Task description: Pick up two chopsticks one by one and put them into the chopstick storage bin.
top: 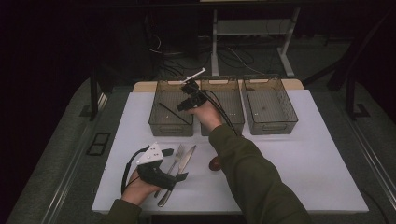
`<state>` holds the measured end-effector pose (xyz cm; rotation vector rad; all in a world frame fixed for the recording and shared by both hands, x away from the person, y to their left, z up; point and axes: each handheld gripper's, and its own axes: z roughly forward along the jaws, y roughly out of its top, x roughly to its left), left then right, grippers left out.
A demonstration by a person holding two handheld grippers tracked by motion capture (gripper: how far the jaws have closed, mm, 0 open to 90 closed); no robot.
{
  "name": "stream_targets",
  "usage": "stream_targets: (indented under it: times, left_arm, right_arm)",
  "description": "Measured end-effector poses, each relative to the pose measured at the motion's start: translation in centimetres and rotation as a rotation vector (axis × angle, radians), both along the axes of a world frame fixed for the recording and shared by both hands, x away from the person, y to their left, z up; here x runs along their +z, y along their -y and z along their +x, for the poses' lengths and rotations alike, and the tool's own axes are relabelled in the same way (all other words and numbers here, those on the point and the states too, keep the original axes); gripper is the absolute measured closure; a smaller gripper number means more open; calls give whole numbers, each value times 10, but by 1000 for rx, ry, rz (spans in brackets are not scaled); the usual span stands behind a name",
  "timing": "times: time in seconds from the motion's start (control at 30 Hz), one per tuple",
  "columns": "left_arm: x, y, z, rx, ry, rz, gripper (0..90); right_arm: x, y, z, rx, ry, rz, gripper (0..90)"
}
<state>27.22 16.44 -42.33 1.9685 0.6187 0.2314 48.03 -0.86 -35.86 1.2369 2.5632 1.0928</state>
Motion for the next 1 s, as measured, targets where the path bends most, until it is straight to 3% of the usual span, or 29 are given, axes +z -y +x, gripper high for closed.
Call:
stream_targets:
  times: [0.23, 0.33, 0.43, 0.47, 0.5, 0.7, 1.0]
  left_arm:
    - [-1, 1, -1, -1, -6, 7, 0]
    - [-1, 1, -1, 0, -2, 8, 0]
    - [0, 1, -1, 1, -1, 10, 0]
    - [-1, 1, -1, 3, -3, 9, 0]
    - [-1, 1, -1, 2, -3, 12, 0]
    - [-1, 2, -1, 0, 1, 19, 0]
    - [-1, 2, -1, -1, 2, 21, 0]
  right_arm:
    - [11, 18, -12, 53, 27, 52, 455]
    - [13, 24, -16, 61, 31, 70, 455]
    - [15, 34, -27, 112, 45, 53, 665]
    - [15, 34, -27, 112, 45, 53, 665]
    - [13, 38, -33, 135, 45, 22, 766]
    - [9, 44, -46, 184, 37, 1, 888]
    - [-1, 45, -51, 197, 23, -26, 889]
